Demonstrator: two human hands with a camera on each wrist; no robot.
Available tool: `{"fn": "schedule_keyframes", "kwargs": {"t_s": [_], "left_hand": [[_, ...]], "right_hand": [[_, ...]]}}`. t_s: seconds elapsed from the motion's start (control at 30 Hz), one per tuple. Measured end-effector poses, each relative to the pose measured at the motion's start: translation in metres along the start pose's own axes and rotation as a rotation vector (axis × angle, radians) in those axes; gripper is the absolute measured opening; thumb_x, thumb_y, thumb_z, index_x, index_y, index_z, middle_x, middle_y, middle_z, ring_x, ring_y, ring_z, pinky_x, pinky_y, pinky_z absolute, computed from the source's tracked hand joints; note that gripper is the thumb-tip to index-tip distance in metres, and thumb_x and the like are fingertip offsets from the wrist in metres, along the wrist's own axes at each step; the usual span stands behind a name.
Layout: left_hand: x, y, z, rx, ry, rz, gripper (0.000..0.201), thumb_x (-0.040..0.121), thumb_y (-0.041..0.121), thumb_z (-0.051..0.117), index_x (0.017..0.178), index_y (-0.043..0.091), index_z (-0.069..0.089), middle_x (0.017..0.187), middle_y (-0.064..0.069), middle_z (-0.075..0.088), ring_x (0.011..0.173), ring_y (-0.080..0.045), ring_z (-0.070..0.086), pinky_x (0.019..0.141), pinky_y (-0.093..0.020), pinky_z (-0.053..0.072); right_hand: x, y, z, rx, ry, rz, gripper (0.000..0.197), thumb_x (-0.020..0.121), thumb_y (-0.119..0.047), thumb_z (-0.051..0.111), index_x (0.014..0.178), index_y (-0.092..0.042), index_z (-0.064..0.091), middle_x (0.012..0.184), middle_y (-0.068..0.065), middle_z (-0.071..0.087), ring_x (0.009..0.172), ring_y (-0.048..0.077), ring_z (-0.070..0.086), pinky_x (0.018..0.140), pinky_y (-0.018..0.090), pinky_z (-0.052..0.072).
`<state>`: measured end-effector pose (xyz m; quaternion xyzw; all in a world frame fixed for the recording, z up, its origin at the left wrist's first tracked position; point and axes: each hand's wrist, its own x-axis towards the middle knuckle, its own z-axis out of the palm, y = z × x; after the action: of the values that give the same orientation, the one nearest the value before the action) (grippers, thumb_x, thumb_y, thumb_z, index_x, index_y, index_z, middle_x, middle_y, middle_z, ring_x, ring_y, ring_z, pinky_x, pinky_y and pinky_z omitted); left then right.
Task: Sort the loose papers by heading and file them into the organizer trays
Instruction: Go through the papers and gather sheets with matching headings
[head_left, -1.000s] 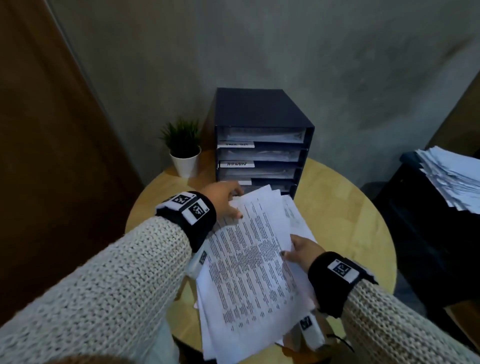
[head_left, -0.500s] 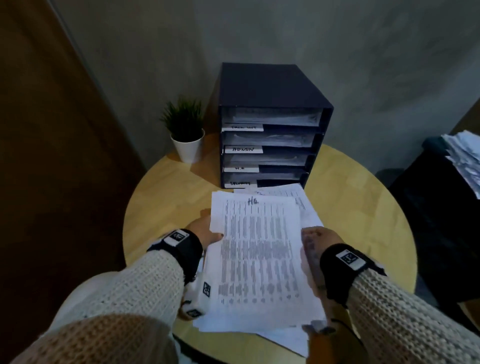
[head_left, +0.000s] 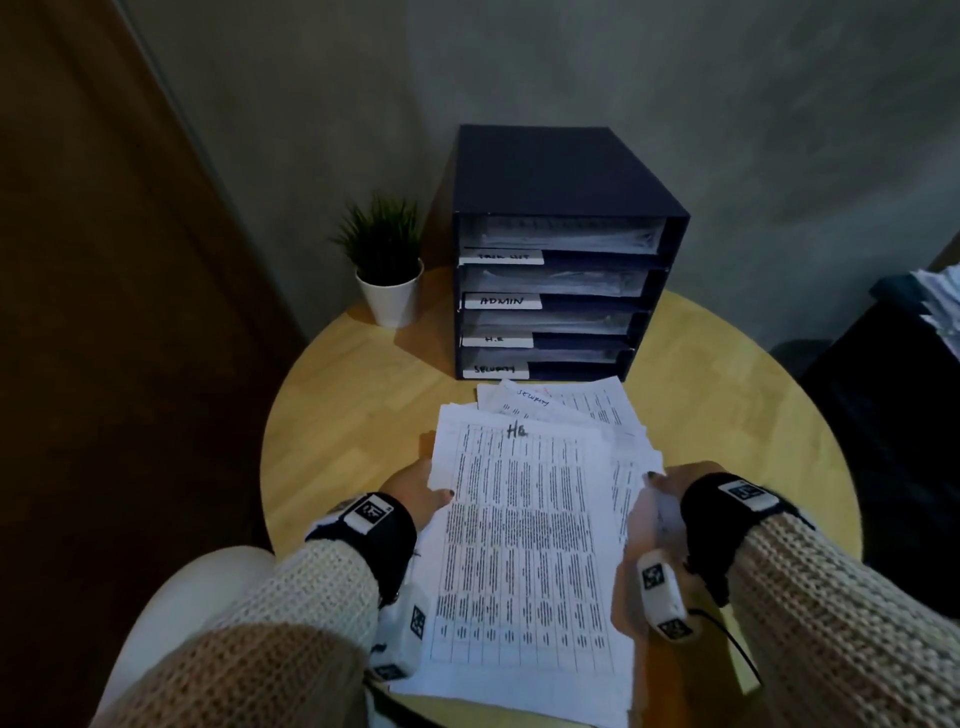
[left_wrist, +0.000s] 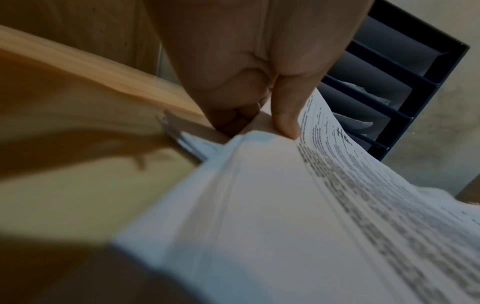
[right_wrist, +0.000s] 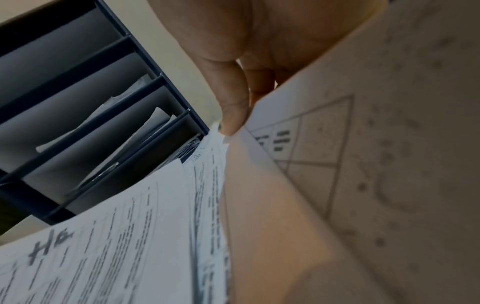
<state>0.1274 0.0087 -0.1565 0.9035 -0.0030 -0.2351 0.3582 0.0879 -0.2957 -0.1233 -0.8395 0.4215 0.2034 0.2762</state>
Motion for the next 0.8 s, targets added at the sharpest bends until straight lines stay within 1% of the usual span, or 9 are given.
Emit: {"fn": "schedule_keyframes", "kwargs": {"t_s": [0.03,0.1,0.2,0.33,0.43,0.5,0.63,0.73,0.8], "left_hand": [[-0.001,-0.001,0.0,-0.006,0.002,0.0,0.048,0.095,0.02,0.053,0.141,0.019,0.039,0.139,-0.003,0.052,0.124,-0.023,0.051,0.105,-0.032,0.041],[-0.002,-0.001,0.001,0.011,0.005,0.001,0.051,0.095,0.021,0.053,0.142,0.019,0.036,0.141,-0.003,0.05,0.126,-0.024,0.049,0.107,-0.034,0.039],[-0.005,0.0,0.0,0.046,-0.001,-0.005,0.05,0.095,0.021,0.052,0.143,0.018,0.035,0.142,-0.003,0.048,0.126,-0.025,0.049,0.106,-0.033,0.04],[-0.009,-0.002,0.001,0.029,-0.011,-0.008,0.049,0.095,0.02,0.052,0.142,0.019,0.037,0.139,-0.003,0.051,0.125,-0.024,0.05,0.105,-0.034,0.041],[-0.011,-0.005,0.001,0.037,-0.002,-0.01,0.054,0.095,0.02,0.053,0.144,0.02,0.033,0.139,-0.004,0.051,0.124,-0.025,0.051,0.105,-0.033,0.041],[-0.011,-0.007,0.0,0.023,0.0,-0.021,0.057,0.094,0.02,0.053,0.146,0.02,0.031,0.138,-0.004,0.052,0.123,-0.025,0.051,0.104,-0.033,0.041],[-0.01,-0.006,-0.002,0.057,-0.019,-0.055,0.055,0.095,0.02,0.053,0.145,0.018,0.032,0.14,-0.005,0.05,0.124,-0.025,0.051,0.104,-0.034,0.041],[-0.011,-0.004,-0.002,0.084,-0.016,-0.076,0.053,0.095,0.02,0.052,0.144,0.017,0.032,0.141,-0.005,0.048,0.126,-0.025,0.049,0.104,-0.032,0.04],[-0.011,-0.003,-0.003,0.095,-0.003,-0.094,0.056,0.095,0.02,0.053,0.145,0.017,0.029,0.142,-0.006,0.048,0.125,-0.025,0.049,0.102,-0.029,0.04]], "right_hand": [[-0.004,-0.002,-0.002,0.011,-0.006,-0.003,0.06,0.1,-0.048,0.032,0.144,-0.008,0.036,0.144,0.012,0.044,0.129,0.029,0.046,0.104,0.034,0.038],[-0.015,-0.003,-0.009,0.007,-0.087,-0.041,0.057,0.1,-0.044,0.038,0.142,-0.007,0.038,0.146,0.014,0.042,0.129,0.032,0.045,0.107,0.035,0.037],[-0.015,0.004,-0.016,0.316,-0.095,-0.089,0.044,0.095,-0.026,0.055,0.131,0.0,0.052,0.135,0.021,0.052,0.119,0.036,0.053,0.086,0.031,0.041],[-0.013,0.003,-0.012,0.175,-0.103,-0.155,0.044,0.095,-0.015,0.055,0.137,-0.004,0.047,0.14,0.015,0.049,0.13,0.029,0.048,0.075,0.026,0.045],[-0.032,-0.002,-0.014,-0.073,-0.155,-0.132,0.057,0.102,-0.042,0.033,0.149,-0.01,0.026,0.153,0.008,0.032,0.139,0.026,0.036,0.107,0.034,0.036],[-0.031,0.001,-0.017,-0.104,-0.147,-0.145,0.061,0.1,-0.048,0.031,0.149,-0.012,0.027,0.154,0.007,0.031,0.139,0.028,0.035,0.113,0.036,0.03],[-0.026,0.009,-0.026,-0.184,0.089,-0.184,0.051,0.102,-0.042,0.027,0.136,-0.01,0.048,0.14,0.012,0.049,0.123,0.028,0.051,0.096,0.032,0.039],[-0.033,0.008,-0.044,-0.02,0.249,-0.204,0.034,0.1,-0.024,0.042,0.125,-0.005,0.057,0.125,0.018,0.059,0.109,0.034,0.057,0.086,0.033,0.043],[-0.037,0.004,-0.057,0.13,0.318,-0.292,0.027,0.097,-0.015,0.047,0.121,-0.01,0.059,0.118,0.017,0.064,0.099,0.035,0.06,0.082,0.032,0.045]]}}
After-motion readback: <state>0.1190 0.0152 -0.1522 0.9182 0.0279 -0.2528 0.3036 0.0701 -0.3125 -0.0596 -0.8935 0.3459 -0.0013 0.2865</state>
